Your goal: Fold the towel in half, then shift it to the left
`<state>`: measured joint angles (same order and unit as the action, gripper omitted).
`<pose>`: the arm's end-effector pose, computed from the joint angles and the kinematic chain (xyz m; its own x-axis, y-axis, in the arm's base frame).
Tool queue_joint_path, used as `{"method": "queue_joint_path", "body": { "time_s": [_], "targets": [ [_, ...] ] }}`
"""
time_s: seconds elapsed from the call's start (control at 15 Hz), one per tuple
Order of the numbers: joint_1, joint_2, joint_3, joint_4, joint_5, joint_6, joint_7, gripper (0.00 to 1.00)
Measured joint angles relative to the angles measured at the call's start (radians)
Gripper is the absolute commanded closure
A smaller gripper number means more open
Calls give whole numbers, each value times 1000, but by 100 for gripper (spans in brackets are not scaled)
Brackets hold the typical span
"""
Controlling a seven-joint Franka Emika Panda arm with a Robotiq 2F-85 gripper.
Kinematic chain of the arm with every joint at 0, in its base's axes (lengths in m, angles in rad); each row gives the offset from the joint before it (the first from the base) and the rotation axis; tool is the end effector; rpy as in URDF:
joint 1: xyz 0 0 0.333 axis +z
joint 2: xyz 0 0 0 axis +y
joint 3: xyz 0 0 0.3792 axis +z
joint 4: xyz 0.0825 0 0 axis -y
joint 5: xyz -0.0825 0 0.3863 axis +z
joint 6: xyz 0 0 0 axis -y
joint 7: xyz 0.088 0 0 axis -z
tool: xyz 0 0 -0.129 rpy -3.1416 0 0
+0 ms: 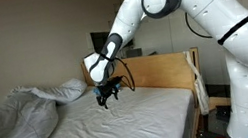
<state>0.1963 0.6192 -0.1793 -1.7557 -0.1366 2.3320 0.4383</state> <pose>0.6978 0.0213 0.2467 0.9575 -0.2859 0.0391 -0.2878 -0.9367 0.1995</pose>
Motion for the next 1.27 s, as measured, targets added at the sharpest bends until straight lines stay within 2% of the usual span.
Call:
{"method": "queue_joint_path", "body": {
  "time_s": [0.2, 0.47, 0.6, 0.87, 1.27],
  "targets": [
    [-31, -38, 8, -168, 0, 167, -38, 0],
    [-66, -71, 11, -400, -1, 453, -145, 0],
    [-82, -83, 14, -500, -1, 558, -197, 0],
    [-106, -103, 26, -597, 0, 626, -248, 0],
    [-107, -114, 31, -601, 0, 626, -250, 0]
  ]
}}
